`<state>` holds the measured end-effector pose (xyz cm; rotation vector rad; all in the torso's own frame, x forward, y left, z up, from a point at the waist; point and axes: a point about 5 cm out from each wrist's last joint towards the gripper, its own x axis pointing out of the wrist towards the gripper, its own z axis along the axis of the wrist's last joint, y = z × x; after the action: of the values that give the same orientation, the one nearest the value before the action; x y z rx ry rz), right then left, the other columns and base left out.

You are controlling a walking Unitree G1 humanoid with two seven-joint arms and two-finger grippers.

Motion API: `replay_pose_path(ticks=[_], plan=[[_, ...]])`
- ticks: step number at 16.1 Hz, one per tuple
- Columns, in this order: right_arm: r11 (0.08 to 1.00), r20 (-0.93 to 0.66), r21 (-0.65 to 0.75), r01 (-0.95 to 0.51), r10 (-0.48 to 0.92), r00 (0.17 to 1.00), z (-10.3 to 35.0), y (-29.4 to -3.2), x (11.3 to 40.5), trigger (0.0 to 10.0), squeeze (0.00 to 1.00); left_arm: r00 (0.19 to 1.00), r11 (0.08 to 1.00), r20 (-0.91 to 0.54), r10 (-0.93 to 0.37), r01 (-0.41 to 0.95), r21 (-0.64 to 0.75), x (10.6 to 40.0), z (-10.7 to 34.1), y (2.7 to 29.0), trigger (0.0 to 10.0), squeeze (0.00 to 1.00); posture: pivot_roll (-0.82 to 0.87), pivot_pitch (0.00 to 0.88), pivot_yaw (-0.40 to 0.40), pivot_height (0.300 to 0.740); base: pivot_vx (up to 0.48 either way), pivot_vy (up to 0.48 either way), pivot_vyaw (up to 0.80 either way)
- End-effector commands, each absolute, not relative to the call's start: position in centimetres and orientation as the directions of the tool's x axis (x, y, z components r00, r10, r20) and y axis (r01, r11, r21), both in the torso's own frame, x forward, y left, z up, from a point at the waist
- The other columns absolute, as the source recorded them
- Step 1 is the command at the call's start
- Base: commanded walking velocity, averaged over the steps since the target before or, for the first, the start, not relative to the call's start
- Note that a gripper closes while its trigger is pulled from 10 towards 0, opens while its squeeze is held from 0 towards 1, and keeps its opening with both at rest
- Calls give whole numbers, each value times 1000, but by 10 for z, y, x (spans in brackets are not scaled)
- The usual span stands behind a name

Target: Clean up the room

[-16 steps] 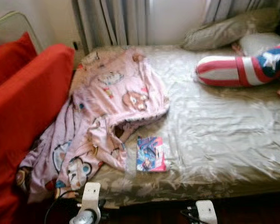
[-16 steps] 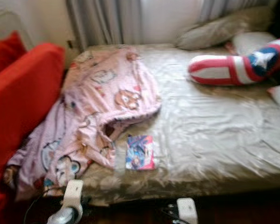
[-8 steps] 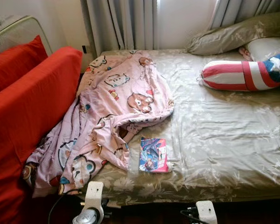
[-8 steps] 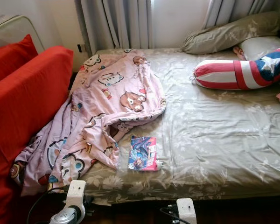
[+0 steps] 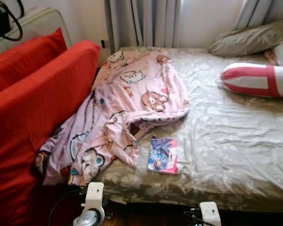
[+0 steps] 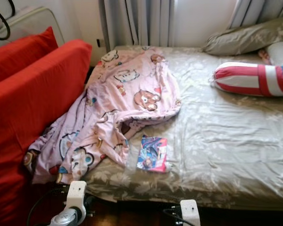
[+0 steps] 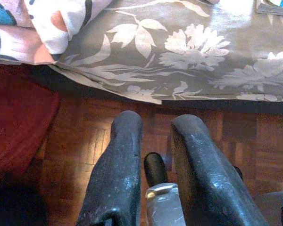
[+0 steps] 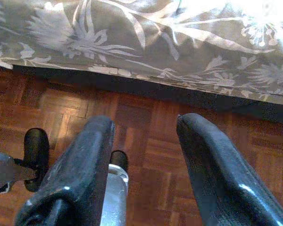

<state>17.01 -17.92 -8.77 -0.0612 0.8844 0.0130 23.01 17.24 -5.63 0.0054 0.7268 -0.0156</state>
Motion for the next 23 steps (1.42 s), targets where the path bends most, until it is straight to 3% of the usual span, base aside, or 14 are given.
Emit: replay_pose_path(ticks=[1,15,19,23], plan=[[999,-773,-37,-34,-7,634,-88,-177,170,10000,0,749,1000,-663,-6,11,3,230,-56,176,10000,0,-43,49,13,740,0,0,0],[999,-772,-40,-24,-16,635,-89,-179,165,10000,0,748,1000,-664,-13,13,-5,229,-57,175,10000,0,-51,40,17,740,0,0,114],[996,-768,-56,-70,2,640,-88,-170,171,10000,0,745,1000,-667,-18,15,-10,227,-58,174,10000,0,-51,19,16,740,262,0,300],[999,-768,-28,-21,-8,641,-88,-165,172,10000,0,743,1000,-669,-15,18,-2,229,-57,177,10000,0,-34,0,30,740,300,0,309]])
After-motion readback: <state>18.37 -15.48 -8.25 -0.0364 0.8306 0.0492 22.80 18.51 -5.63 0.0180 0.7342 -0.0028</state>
